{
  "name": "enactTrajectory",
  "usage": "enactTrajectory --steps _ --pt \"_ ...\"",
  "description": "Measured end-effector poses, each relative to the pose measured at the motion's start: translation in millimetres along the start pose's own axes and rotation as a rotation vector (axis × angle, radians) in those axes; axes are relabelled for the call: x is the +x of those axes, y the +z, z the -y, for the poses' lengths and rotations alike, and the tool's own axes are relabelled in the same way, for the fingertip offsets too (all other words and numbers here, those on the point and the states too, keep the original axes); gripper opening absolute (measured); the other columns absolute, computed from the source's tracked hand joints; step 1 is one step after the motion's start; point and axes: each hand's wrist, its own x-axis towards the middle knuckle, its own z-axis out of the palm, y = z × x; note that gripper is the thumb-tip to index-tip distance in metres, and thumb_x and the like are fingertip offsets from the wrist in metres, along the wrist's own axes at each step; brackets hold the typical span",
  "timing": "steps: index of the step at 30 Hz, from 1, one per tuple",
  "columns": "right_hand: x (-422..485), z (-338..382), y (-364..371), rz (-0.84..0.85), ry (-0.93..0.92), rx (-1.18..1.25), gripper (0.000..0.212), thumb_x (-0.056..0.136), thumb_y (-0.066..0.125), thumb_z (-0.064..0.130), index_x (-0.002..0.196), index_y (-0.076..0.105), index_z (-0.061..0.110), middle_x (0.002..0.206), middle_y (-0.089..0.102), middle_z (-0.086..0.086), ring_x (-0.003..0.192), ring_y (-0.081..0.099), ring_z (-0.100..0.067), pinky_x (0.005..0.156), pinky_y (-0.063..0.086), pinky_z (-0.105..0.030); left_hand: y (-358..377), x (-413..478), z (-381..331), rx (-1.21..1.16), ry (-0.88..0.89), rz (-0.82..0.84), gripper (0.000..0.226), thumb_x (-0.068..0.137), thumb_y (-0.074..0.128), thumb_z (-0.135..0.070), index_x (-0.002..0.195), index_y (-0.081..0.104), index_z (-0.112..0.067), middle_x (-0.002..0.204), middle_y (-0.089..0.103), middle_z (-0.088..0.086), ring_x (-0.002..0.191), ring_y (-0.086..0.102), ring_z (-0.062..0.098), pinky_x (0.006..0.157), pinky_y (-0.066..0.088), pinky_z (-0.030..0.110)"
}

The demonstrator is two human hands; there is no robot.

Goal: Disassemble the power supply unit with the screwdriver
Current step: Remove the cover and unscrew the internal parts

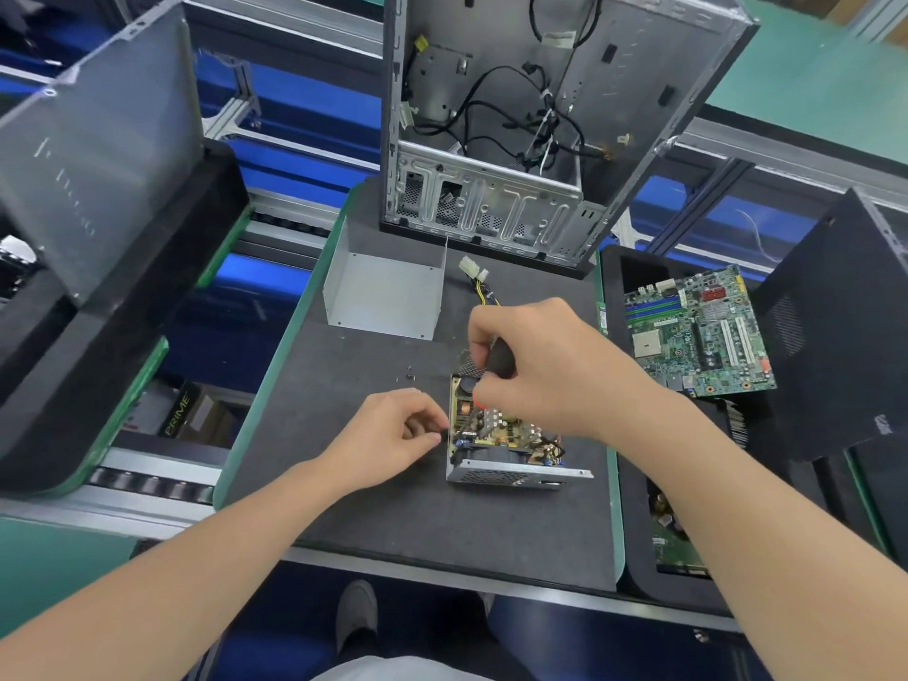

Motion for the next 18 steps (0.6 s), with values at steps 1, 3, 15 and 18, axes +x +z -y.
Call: enactTrajectory --steps 1,3,15,18 --pt "-0.3 0.6 -0.7 -0.001 0.001 0.003 0.015 0.075 0.066 0.019 0.080 0.054 0.026 0.065 0.063 0.009 0.065 0.055 -0.006 0.051 0.042 -0.029 1.4 -0.4 -0.6 -0.003 0.004 0.006 0.023 0.087 0.079 -0.009 0.092 0.077 -0.031 0.089 0.067 -0.014 0.078 0.066 0.008 0.074 0.056 0.023" --pt "-0.4 1.9 -1.4 -0.006 0.001 0.004 0.015 0.075 0.067 0.018 0.081 0.055 0.025 0.064 0.064 0.009 0.065 0.054 -0.006 0.051 0.041 -0.028 3.1 -1.3 -1.4 -0.015 0.006 0.013 0.018 0.085 0.083 -0.012 0.095 0.079 -0.027 0.088 0.067 -0.013 0.074 0.065 0.010 0.071 0.055 0.021" --pt "2.8 2.6 -0.1 -0.097 0.012 0.030 0.015 0.074 0.065 0.020 0.080 0.052 0.026 0.063 0.063 0.007 0.064 0.053 -0.008 0.051 0.042 -0.029 -2.1 2.7 11.5 0.147 -0.007 -0.137 0.006 0.092 0.079 -0.030 0.090 0.079 -0.025 0.083 0.064 -0.016 0.077 0.059 0.000 0.075 0.045 0.016" --pt "2.7 -0.8 -1.3 -0.158 0.047 0.059 0.014 0.076 0.064 0.019 0.082 0.053 0.025 0.063 0.064 0.007 0.064 0.053 -0.009 0.055 0.041 -0.029 -13.8 8.7 21.4 0.240 -0.087 -0.272 0.004 0.089 0.081 -0.026 0.090 0.078 -0.025 0.083 0.060 -0.015 0.072 0.055 -0.005 0.072 0.037 0.009"
